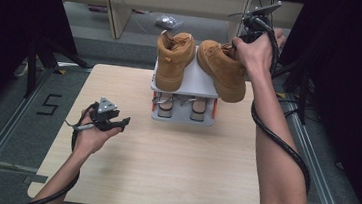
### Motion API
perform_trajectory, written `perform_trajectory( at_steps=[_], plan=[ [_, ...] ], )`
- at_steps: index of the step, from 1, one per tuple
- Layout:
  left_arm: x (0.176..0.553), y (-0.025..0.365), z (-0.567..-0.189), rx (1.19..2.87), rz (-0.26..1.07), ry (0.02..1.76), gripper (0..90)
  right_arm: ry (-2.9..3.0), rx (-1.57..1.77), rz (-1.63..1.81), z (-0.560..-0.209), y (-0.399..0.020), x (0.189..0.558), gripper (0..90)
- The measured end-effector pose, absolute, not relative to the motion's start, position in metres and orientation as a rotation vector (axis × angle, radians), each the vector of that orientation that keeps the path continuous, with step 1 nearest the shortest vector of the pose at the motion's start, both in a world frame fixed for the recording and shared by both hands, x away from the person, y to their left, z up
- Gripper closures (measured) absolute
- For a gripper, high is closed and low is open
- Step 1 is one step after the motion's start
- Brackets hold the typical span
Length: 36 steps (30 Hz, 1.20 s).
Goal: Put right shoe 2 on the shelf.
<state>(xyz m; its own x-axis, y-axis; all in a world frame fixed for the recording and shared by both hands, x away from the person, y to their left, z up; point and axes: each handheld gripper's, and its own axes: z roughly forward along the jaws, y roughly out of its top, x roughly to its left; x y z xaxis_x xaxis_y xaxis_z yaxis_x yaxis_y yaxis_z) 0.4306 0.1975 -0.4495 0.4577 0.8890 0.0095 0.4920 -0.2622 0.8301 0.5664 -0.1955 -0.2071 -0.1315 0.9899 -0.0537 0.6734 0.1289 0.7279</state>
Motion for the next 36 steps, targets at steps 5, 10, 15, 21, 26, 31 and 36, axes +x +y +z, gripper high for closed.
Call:
perform_trajectory(
  at_steps=[5,10,15,21,26,31,36],
  plan=[
    [0.431,0.197,-0.449,1.930,0.625,1.144,47.6,1.881,1.590,0.779,-0.205,-0.200,0.561,53.6],
    [0.432,0.198,-0.449,1.955,0.628,1.136,47.5,1.871,1.591,0.812,-0.203,-0.203,0.554,53.4],
    [0.432,0.194,-0.450,1.929,0.622,1.144,47.5,1.873,1.592,0.839,-0.203,-0.208,0.548,53.5],
    [0.433,0.193,-0.449,1.960,0.620,1.130,47.4,1.879,1.586,0.881,-0.201,-0.212,0.543,61.3],
    [0.433,0.193,-0.449,1.959,0.618,1.129,47.3,1.852,1.560,0.935,-0.197,-0.215,0.537,74.4],
    [0.433,0.193,-0.449,1.959,0.618,1.129,47.3,1.856,1.524,0.926,-0.197,-0.222,0.534,83.9],
    [0.433,0.191,-0.450,1.938,0.621,1.135,47.3,1.849,1.565,0.954,-0.198,-0.226,0.530,90.0]
  ],
)
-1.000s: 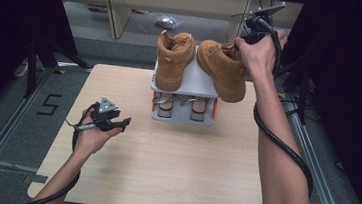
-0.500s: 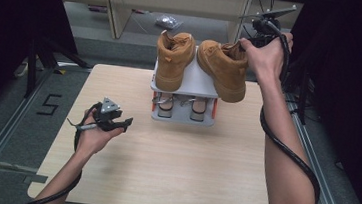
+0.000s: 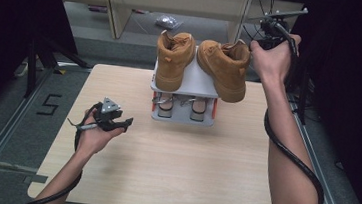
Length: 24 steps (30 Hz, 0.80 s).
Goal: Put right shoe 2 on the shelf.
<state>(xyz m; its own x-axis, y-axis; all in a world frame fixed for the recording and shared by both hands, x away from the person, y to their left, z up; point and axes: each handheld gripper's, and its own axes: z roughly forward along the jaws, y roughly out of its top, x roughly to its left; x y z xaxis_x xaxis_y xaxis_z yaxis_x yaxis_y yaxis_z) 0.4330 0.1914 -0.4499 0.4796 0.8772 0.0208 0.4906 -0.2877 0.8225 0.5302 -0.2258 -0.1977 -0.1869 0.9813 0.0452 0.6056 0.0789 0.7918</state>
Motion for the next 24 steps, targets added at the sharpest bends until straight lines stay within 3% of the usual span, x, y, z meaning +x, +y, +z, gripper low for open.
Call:
perform_trajectory(
  at_steps=[11,24],
  plan=[
    [0.432,0.191,-0.450,1.966,0.623,1.129,47.4,1.830,1.608,0.899,-0.207,-0.240,0.528,90.0],
    [0.430,0.190,-0.452,1.939,0.622,1.143,47.6,1.913,1.697,0.785,-0.264,-0.255,0.527,90.0]
  ],
)
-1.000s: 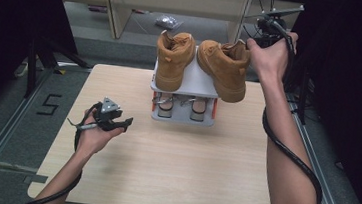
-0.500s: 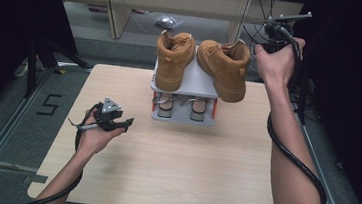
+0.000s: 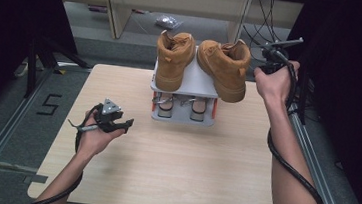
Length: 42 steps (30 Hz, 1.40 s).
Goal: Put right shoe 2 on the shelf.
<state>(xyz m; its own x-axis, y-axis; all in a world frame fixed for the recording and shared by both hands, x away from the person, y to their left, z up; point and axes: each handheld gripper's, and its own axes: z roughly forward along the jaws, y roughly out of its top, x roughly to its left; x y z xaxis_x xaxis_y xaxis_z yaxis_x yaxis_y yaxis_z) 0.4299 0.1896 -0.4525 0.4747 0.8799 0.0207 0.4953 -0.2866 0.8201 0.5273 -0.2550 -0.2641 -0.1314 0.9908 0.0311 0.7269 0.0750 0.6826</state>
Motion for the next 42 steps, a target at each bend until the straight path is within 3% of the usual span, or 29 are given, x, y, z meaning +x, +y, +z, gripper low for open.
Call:
perform_trajectory(
  at_steps=[16,42],
  plan=[
    [0.427,0.191,-0.454,1.937,0.613,1.144,47.5,2.002,1.707,0.776,-0.315,-0.255,0.511,90.0],
    [0.428,0.189,-0.455,1.946,0.617,1.139,47.7,1.996,1.752,0.711,-0.322,-0.239,0.503,90.0]
  ],
)
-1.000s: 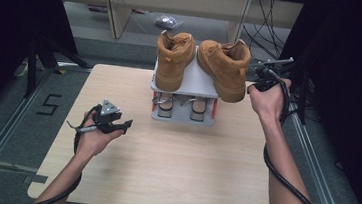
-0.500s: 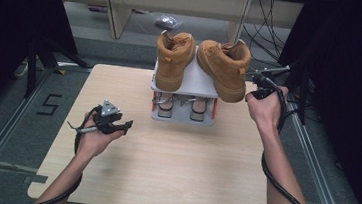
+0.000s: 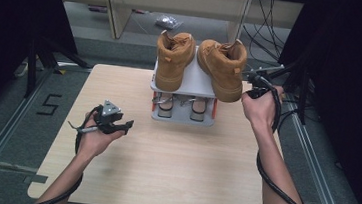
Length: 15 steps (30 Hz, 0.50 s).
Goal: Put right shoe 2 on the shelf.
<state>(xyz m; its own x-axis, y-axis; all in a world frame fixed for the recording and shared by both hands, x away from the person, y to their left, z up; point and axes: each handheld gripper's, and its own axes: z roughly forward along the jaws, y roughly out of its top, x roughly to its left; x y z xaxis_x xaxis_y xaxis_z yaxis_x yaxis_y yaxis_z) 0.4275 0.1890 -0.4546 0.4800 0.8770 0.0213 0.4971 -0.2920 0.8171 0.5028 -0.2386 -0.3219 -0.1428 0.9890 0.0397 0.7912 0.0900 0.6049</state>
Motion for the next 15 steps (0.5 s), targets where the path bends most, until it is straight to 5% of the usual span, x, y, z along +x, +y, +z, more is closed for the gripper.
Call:
perform_trajectory(
  at_steps=[15],
  plan=[
    [0.429,0.188,-0.454,1.940,0.611,1.137,47.7,2.033,1.695,0.771,-0.320,-0.210,0.508,90.0]
  ],
)
